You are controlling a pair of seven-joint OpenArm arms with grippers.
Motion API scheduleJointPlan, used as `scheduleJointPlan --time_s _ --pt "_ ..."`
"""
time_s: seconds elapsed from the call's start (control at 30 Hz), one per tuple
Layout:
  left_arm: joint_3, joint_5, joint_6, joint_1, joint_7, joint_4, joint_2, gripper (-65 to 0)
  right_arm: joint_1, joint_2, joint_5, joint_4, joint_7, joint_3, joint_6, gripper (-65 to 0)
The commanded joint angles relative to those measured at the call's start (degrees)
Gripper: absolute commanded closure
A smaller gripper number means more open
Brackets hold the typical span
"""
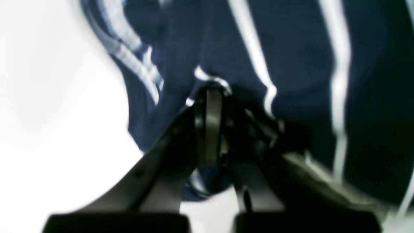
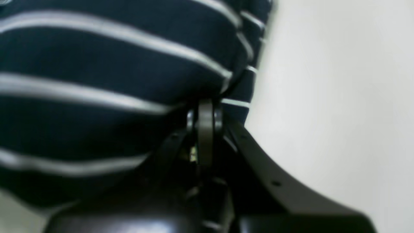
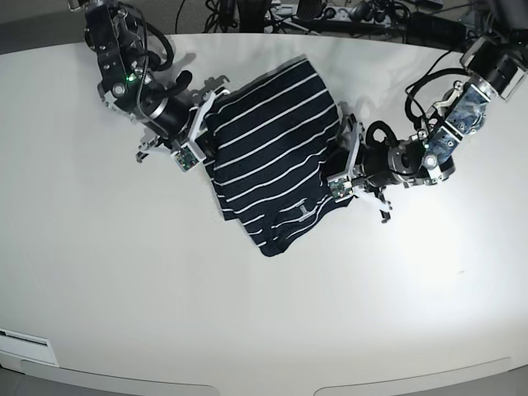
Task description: Fold the T-shirt properly
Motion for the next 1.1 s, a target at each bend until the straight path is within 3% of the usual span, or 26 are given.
scheduleJointPlan --time_s 0.0,0.2,0.37,0.5,0.6,0.77,0.83,0.9,1.07 --pt "-0.46 -0.20 0.74 -1.46 -0.92 0.70 -0.37 0.0 -1.60 0.33 -0.22 2.08 -0.31 0.04 -0.50 0.0" --pt "-0.46 0.35 7.10 -4.26 -2.29 0.70 1.64 0.0 -8.90 -1.03 -4.13 7.74 -0.26 0.04 -3.93 0.0" --pt "-0.46 4.46 9.49 -6.64 -2.67 0.70 3.58 0.0 -10.56 -3.54 -10.99 8.61 0.70 0.04 -5.84 0.0" --pt "-0.50 5.95 13.42 -6.95 -2.58 0.70 3.37 0.0 -10.25 -3.63 -13.75 10.19 0.72 0.04 -10.67 0.0" --pt "-0.52 7.28 13.75 -7.15 -1.88 0.70 3.39 0.0 -9.57 -3.65 -15.65 13.86 0.68 0.04 -16.15 0.0" --pt "-0.68 6.69 13.77 -8.48 1.68 1.79 3.26 0.0 -8.37 -3.63 -26.77 20.46 -2.45 0.04 -34.05 0.0" --pt "-1.55 3.93 13.73 -8.52 5.03 3.61 2.95 0.0 -8.90 -3.61 -30.42 22.69 -4.68 0.04 -37.05 0.0" --pt "-3.32 -2.34 13.14 -8.52 8.31 5.92 2.23 0.0 -10.19 -3.61 -31.69 24.94 -4.87 0.04 -37.83 0.0" --pt "-12.81 -19.52 6.34 -7.56 12.98 11.74 1.16 0.0 -13.11 -3.43 -28.00 28.13 -3.06 0.11 -35.01 0.0"
